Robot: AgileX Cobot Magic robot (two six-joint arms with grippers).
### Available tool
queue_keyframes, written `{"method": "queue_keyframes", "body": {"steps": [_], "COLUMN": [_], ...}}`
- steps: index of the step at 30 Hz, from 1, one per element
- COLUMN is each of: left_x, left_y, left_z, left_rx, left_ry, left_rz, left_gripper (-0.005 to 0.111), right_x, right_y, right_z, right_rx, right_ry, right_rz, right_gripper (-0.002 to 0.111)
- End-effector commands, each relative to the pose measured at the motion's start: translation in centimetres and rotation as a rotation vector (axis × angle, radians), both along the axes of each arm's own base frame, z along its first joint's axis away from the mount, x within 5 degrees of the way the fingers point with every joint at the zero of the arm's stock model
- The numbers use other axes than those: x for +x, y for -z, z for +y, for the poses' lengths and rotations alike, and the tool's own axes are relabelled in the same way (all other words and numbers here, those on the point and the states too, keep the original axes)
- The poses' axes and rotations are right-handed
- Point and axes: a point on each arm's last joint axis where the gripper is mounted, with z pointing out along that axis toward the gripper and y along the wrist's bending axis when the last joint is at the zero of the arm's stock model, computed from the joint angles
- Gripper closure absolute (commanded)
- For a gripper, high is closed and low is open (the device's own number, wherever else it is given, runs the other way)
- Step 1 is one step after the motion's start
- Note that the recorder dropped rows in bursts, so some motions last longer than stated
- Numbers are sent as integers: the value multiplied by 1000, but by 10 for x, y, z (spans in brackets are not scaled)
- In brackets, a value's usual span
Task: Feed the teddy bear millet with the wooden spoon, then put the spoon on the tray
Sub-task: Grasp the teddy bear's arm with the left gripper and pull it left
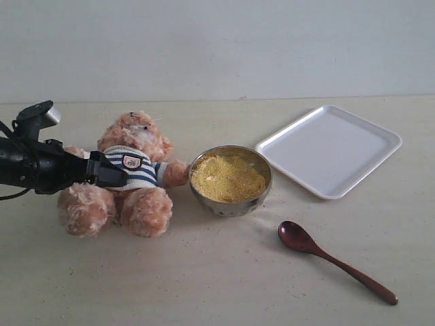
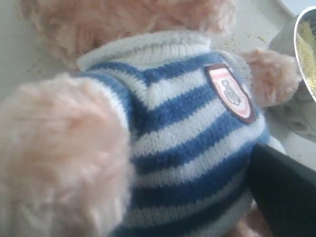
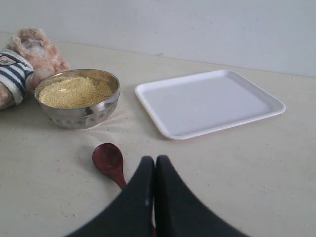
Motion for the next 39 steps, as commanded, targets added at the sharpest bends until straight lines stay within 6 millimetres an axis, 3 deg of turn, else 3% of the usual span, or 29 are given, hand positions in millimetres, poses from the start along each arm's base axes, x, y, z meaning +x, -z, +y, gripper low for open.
{"method": "queue_keyframes", "body": {"steps": [1, 6, 8, 11, 14, 15, 24, 30, 39], "left_x": [4, 6, 6, 6, 5, 4, -17, -62, -124], "left_y": [8, 14, 17, 18, 12, 8, -42, -60, -80], "left_z": [-9, -9, -9, -9, -12, -13, -8, -6, -10], "left_rx": [1, -10, -14, -12, -58, -62, -30, -81, -165], "left_ry": [-7, -21, -27, -29, -25, -4, 94, 146, 85], "left_rz": [-10, -5, -1, 1, 6, -7, -47, -19, -106], "left_gripper": [11, 13, 21, 51, 96, 101, 102, 102, 102], "right_x": [0, 0, 0, 0, 0, 0, 0, 0, 0], "right_y": [-1, -1, -1, -1, -1, -1, -1, -1, -1], "right_z": [0, 0, 0, 0, 0, 0, 0, 0, 0], "right_rx": [-3, -3, -3, -3, -3, -3, -3, -3, -3], "right_ry": [1, 1, 1, 1, 1, 1, 1, 1, 1], "right_rz": [-19, -19, -19, -19, -19, -19, -19, -19, -19], "right_gripper": [108, 108, 108, 108, 108, 108, 108, 108, 108]}}
